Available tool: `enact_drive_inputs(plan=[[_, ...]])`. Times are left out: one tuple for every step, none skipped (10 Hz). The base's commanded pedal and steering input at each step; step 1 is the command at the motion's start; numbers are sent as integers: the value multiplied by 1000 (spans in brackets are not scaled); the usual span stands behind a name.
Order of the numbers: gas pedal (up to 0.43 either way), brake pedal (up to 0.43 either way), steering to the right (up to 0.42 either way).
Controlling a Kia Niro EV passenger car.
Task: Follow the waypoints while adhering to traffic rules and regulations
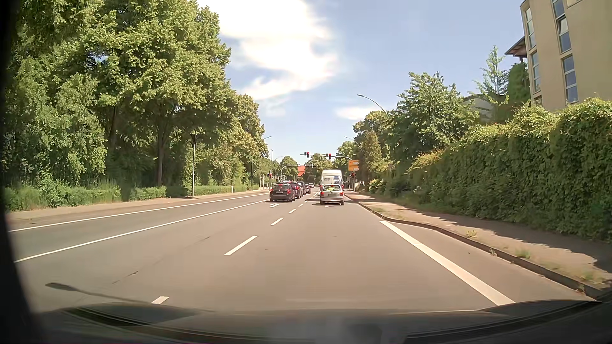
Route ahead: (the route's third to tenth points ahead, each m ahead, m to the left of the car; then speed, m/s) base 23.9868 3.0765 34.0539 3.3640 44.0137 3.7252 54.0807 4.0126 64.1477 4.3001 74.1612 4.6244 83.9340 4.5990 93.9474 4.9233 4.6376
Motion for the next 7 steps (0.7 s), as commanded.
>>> enact_drive_inputs(plan=[[0, 6, 5], [0, 6, 5], [0, 6, 6], [0, 6, 5], [0, 6, 5], [0, 6, 5], [0, 6, 4]])
